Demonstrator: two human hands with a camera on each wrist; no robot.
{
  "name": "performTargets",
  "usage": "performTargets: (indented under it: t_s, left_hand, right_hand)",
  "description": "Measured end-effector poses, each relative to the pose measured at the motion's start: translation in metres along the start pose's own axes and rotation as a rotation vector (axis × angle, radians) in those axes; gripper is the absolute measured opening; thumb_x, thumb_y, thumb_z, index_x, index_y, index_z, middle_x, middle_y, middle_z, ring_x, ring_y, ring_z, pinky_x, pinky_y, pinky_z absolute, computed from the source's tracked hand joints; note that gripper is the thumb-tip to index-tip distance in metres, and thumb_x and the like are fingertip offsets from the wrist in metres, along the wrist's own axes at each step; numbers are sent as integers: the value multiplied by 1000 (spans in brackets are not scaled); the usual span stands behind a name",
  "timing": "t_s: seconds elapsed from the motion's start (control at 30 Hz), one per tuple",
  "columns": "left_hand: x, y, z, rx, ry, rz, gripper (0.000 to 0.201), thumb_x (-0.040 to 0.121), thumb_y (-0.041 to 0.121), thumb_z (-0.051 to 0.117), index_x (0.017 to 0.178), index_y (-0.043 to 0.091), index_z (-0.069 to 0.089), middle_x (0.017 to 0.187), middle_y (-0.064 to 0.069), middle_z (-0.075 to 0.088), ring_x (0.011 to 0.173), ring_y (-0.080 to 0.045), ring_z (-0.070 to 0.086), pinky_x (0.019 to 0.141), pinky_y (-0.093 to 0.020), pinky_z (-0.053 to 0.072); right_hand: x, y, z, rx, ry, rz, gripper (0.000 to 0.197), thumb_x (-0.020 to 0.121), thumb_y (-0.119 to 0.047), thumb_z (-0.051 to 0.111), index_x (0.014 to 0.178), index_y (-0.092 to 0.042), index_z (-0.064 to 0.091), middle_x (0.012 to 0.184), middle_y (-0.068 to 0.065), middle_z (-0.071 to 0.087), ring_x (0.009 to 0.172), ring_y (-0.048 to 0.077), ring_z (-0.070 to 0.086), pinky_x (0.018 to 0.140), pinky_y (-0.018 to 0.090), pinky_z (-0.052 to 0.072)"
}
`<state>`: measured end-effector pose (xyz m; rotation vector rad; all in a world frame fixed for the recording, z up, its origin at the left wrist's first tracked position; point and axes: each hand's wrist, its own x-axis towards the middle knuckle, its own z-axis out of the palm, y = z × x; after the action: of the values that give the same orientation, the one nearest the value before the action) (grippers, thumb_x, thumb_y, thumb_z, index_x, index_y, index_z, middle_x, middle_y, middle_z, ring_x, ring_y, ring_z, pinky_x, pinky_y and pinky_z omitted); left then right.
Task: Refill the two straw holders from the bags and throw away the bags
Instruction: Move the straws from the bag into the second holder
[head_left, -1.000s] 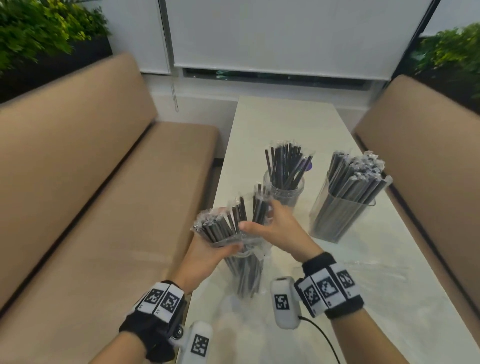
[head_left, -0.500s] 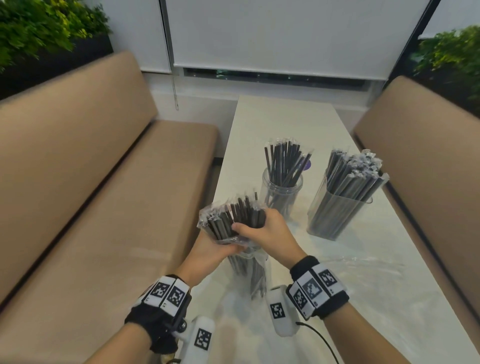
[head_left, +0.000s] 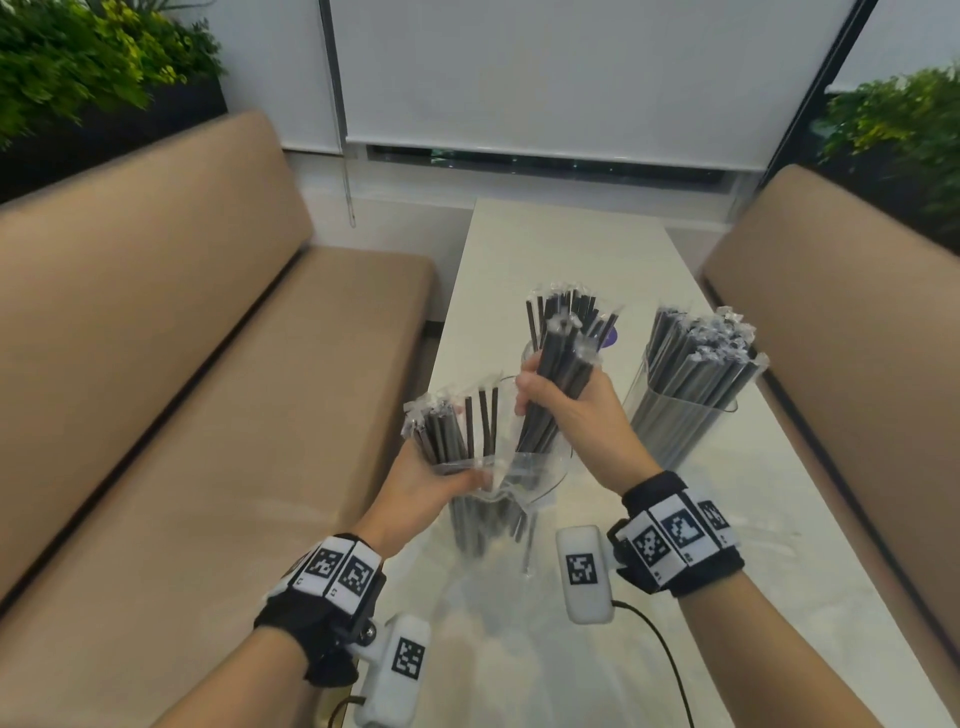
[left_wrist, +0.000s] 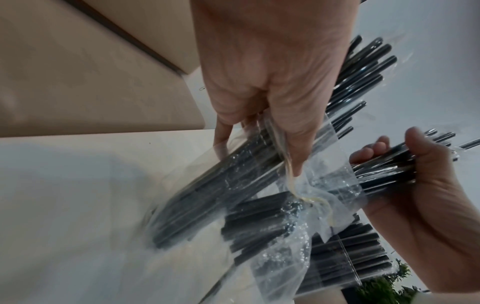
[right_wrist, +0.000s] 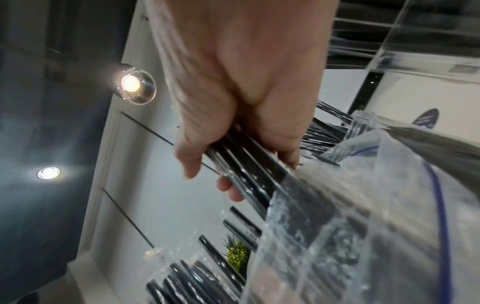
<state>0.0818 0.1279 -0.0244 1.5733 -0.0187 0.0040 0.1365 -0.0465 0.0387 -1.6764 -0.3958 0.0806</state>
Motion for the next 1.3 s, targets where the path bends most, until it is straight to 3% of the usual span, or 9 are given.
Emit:
performTargets:
  t_s: [0.13,0.3,0.43,0.63,0.77,0.93,1.1,1.2,1.3]
  left_hand:
    - [-1,-1,2,27,17,-11,48,77,-9,73,116,18,64,98,11,74,93,4,70,71,-8,52]
    - [-2,1,1,-5,26,-29,51,76,-11,74,98,30,54,72,12,64,63,14,64,60,-5,49]
    - [-1,0,2,-32,-3,-45,64,78,-12,72,129,15,44,90,8,55,64,18,62,60,-2,48]
    - [-4,-3,0,-9,20,-57,66,78,-12,72,130,18,45,87,6,51,63,18,59,61,-4,49]
    - [-4,-5,0,15,46,-56,68,75,-11,76,129,18,46,102,13,55,76,26,57,67,-2,48]
    - [-5,-6,0,7,56,-50,70,72,-13,77,131,11,47,111,26,48,86,31,52,75,-2,49]
    - [-2,-14,-5,42,60,-63,72,70,-4,81,129,20,50,104,47,53,109,-2,56,98,-23,47]
    - [1,-22,-8,12,47,-92,74,70,0,83,129,28,49,108,10,60,111,-16,58,95,-28,49]
    - [4,-28,-8,-5,27,-104,76,70,0,83,131,29,48,107,-2,57,109,-20,56,91,-28,51]
  right_hand:
    - [-9,9,7,-79,-49,60,14,86,-10,72,98,-6,67,69,3,65,67,13,64,72,24,56]
    - [4,-40,-10,-42,78,-52,10,93,-9,62,94,0,64,77,6,66,65,8,63,67,13,53]
    - [20,-90,-32,-26,109,-132,5,92,-13,63,90,-9,63,76,2,66,65,8,65,70,21,57]
    - [50,-158,-70,154,300,-395,10,92,-13,64,83,-13,59,70,1,64,67,19,63,75,36,56]
    - [86,-135,-67,32,465,-382,14,89,-15,67,76,-17,61,64,-4,66,61,15,63,72,35,57]
    - [113,-45,-43,-208,530,-84,12,88,-29,69,90,-18,64,78,-3,70,75,14,68,84,43,58]
    - [105,-13,-29,-313,517,21,51,87,-30,72,125,-3,52,107,-3,55,99,14,53,87,24,41]
    - [110,-10,-34,-306,543,-7,49,80,-24,78,118,-8,51,95,-8,58,91,15,58,91,37,51]
    - [112,-14,-42,-336,462,23,59,76,-24,81,124,-11,48,103,1,61,98,20,62,91,47,54]
